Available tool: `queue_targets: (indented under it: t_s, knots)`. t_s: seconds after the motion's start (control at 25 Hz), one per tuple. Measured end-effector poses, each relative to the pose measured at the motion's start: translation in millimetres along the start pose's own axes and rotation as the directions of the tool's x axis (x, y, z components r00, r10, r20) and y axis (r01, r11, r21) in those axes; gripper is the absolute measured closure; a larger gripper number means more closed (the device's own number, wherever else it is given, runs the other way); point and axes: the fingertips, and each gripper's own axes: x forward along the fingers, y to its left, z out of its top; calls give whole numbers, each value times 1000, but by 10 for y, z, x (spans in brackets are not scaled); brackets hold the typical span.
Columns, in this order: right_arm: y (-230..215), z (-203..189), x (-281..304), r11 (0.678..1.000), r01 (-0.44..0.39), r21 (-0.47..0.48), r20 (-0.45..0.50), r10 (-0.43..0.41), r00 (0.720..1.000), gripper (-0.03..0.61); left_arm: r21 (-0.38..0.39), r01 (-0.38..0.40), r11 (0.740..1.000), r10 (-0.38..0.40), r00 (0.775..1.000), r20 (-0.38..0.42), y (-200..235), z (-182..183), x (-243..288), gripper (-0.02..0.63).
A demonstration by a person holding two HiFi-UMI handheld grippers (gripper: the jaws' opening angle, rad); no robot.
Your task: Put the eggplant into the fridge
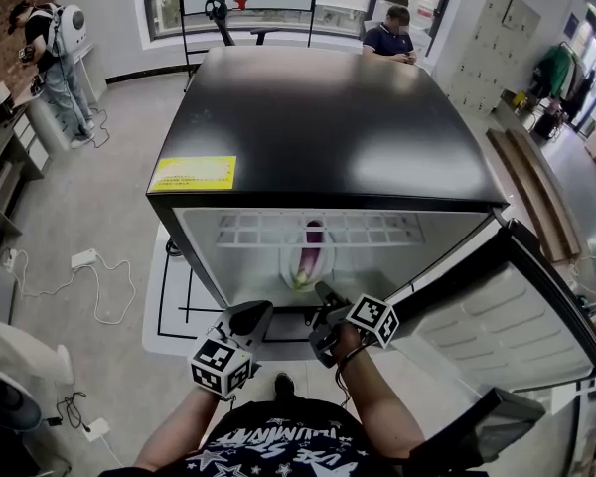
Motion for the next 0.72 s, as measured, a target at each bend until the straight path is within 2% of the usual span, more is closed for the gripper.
queue_targets:
  t_s: [0.2, 0.4, 0.52, 0.56, 0.68, 0.72]
  knots:
    - [148, -128, -134, 996, -91, 1, 1, 91, 996, 491, -9, 7, 1000, -7, 1000, -18, -102, -55, -146, 604]
    - [411, -271, -370, 978, -203, -39, 28, 204, 979, 492, 4, -14, 1000, 14, 1000, 14, -135, -14, -370, 604]
    - [484, -395, -520, 973, -214, -86, 21, 216, 976, 503, 2, -28, 1000, 28, 999, 26, -173, -3, -528, 604]
    - [488, -448, -570, 972, -214, -97, 17, 217, 976, 531, 1, -32, 999, 32, 999, 29, -189, -17, -584, 604]
    - [472, -625, -743, 970, -213, -117, 10, 216, 976, 534, -4, -38, 999, 38, 999, 35, -267, -82, -760, 604]
    - [463, -681, -812, 970, -212, -120, 13, 215, 977, 558, -6, -38, 999, 38, 999, 36, -302, -105, -817, 604]
